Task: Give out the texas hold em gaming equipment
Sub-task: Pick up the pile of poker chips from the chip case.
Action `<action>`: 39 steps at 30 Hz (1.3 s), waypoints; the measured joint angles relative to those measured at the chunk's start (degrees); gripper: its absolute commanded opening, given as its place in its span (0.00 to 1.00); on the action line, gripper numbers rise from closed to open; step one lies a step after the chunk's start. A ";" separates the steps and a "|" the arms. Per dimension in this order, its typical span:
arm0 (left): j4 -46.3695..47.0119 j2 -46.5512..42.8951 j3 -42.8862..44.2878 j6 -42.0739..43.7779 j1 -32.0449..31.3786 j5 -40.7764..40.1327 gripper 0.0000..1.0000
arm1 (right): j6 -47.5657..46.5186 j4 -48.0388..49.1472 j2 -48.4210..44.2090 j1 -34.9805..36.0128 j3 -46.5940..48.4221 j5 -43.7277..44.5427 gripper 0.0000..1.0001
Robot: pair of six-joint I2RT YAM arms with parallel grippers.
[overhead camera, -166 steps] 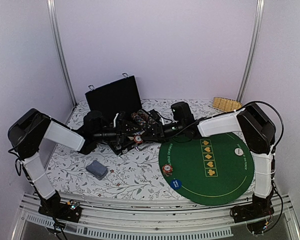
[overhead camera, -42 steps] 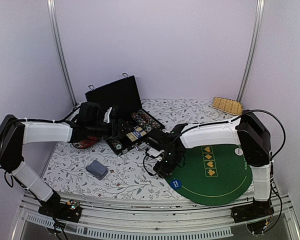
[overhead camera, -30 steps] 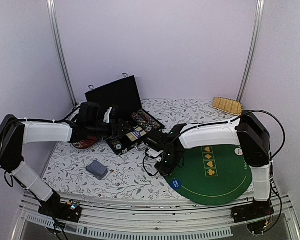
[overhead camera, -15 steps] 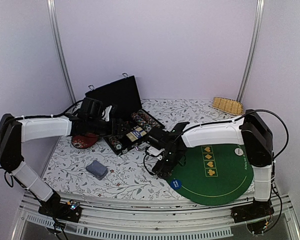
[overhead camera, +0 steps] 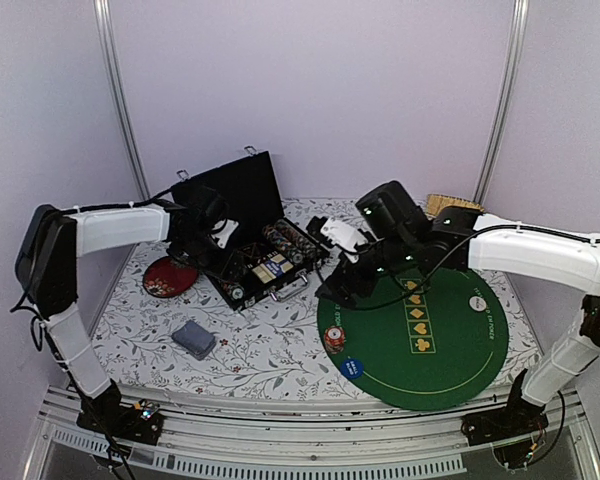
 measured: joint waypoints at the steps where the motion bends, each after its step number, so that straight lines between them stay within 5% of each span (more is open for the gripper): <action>1: -1.07 1.55 0.02 1.49 0.00 -0.31 0.71 | -0.26 1.81 -1.68 -1.18 -1.46 -0.13 0.99; 9: -4.20 6.36 0.13 6.21 -0.13 -2.03 0.61 | -0.63 6.62 -4.61 -4.09 -6.58 0.04 0.99; 16: -2.84 7.89 0.37 6.54 -1.33 -6.25 0.68 | -0.63 7.52 -4.33 -3.91 -6.58 -1.84 0.99; 39: 2.14 6.45 -3.43 7.76 -6.91 -7.23 0.68 | -0.63 6.93 -1.03 -3.87 -5.92 -3.85 0.99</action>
